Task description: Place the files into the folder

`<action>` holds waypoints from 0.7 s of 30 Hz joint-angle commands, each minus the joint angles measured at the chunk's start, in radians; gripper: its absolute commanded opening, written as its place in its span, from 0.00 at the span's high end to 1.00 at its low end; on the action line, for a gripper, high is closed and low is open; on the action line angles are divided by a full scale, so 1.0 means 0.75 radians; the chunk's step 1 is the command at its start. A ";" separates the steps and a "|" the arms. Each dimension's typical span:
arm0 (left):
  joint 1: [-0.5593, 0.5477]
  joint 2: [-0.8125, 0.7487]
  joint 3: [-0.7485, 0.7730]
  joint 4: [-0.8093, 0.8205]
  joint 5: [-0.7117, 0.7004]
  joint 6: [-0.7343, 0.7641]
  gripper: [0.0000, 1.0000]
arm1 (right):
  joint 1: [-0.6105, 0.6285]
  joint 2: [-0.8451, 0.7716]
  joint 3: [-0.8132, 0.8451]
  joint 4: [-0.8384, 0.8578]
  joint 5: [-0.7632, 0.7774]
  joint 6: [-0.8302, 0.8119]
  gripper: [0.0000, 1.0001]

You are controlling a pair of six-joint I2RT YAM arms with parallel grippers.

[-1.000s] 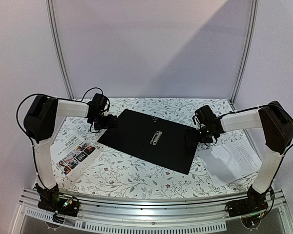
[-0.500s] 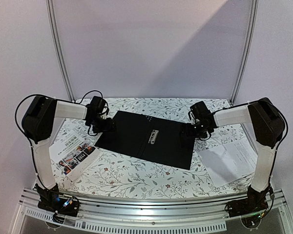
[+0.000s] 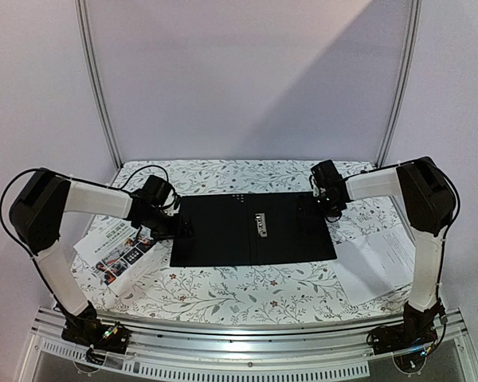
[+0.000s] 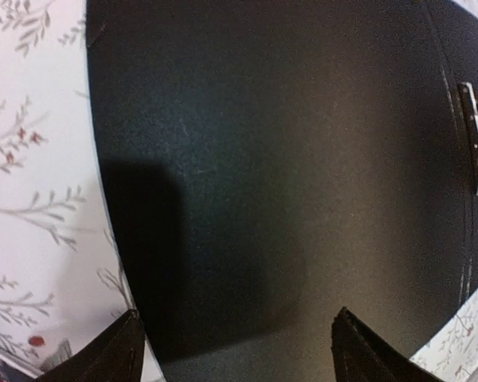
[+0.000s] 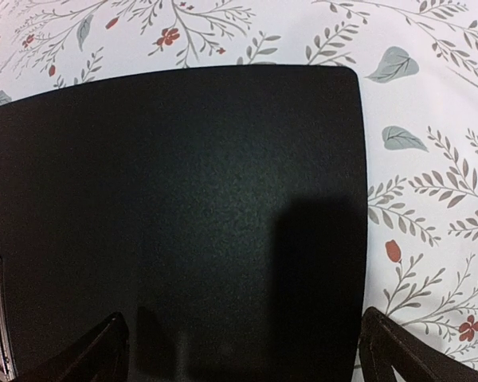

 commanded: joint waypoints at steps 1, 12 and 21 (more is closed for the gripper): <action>-0.073 -0.079 -0.133 0.027 0.079 -0.086 0.19 | 0.007 0.024 -0.053 -0.002 -0.025 -0.003 0.01; -0.104 -0.285 -0.311 -0.033 -0.029 -0.075 0.20 | 0.088 -0.050 -0.205 -0.015 -0.069 0.035 0.02; -0.104 -0.445 -0.457 -0.068 -0.010 -0.048 0.20 | 0.143 -0.195 -0.265 -0.082 0.036 0.008 0.01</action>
